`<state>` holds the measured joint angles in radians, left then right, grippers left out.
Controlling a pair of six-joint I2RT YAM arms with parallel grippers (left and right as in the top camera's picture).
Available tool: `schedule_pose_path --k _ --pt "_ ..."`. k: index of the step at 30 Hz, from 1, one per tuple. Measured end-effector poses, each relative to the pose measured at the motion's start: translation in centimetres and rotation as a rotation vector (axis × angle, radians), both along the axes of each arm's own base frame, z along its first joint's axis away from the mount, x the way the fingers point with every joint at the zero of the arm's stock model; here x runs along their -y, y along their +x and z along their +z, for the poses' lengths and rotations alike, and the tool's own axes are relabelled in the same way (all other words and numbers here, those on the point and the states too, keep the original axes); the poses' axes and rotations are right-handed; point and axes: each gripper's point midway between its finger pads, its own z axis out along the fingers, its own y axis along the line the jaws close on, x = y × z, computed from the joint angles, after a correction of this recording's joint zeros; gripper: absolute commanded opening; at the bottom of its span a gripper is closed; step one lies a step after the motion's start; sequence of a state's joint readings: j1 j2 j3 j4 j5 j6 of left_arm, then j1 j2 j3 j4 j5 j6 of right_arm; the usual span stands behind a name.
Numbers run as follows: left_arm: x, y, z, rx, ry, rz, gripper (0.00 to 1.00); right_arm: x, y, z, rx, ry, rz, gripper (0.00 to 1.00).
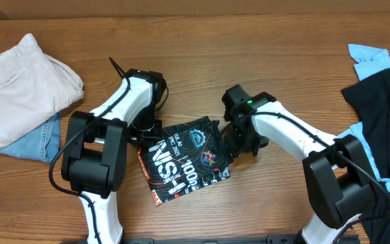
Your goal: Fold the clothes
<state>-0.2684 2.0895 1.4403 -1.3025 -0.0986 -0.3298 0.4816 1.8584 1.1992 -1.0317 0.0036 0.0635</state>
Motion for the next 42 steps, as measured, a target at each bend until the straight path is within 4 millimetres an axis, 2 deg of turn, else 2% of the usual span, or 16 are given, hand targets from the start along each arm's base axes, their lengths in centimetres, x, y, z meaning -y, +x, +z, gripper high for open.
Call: schedule_pose_path --k 4,7,8,10,11,14,18,22,27,32,36,38,42 --pt "0.2 -0.5 0.1 -0.021 -0.010 0.006 0.06 1.9 0.8 0.0 0.020 -0.045 -0.086 0.61" --pt "0.2 -0.5 0.1 -0.020 -0.012 0.010 0.09 3.1 0.5 0.1 -0.001 -0.078 -0.128 0.61" --pt "0.2 -0.4 0.2 -0.014 -0.012 0.011 0.13 3.4 0.0 0.2 -0.021 -0.092 -0.134 0.61" --pt "0.1 0.2 0.5 0.030 -0.003 0.015 0.30 3.5 -0.7 0.3 -0.048 -0.100 -0.138 0.61" --pt "0.1 0.9 0.9 0.072 -0.002 0.018 0.38 3.5 -1.0 0.3 -0.061 -0.094 -0.141 0.61" --pt "0.4 3.7 2.9 0.248 -0.024 0.026 0.53 2.5 -1.6 0.3 -0.100 -0.041 -0.153 0.61" --pt "1.3 7.7 6.2 0.487 -0.079 0.031 0.52 0.7 -2.3 0.5 -0.153 0.059 -0.165 0.61" --pt "2.1 9.8 6.9 0.577 -0.123 0.024 0.47 -0.3 -3.0 0.8 -0.194 0.114 -0.174 0.61" --pt "3.1 9.4 5.8 0.533 -0.177 0.000 0.38 -0.9 -3.8 1.0 -0.224 0.129 -0.165 0.61" --pt "6.1 8.2 4.6 0.441 -0.343 -0.086 0.44 -1.8 -5.0 0.7 -0.242 0.124 -0.126 0.62" --pt "8.5 7.4 4.8 0.412 -0.451 -0.200 0.50 -3.0 -5.3 0.1 -0.223 0.137 -0.082 0.62" --pt "9.0 7.2 4.8 0.407 -0.471 -0.248 0.53 -3.4 -5.4 -0.3 -0.212 0.145 -0.064 0.62" --pt "9.0 7.3 4.4 0.405 -0.464 -0.295 0.52 -3.4 -6.6 -1.3 -0.227 0.133 -0.046 0.62"
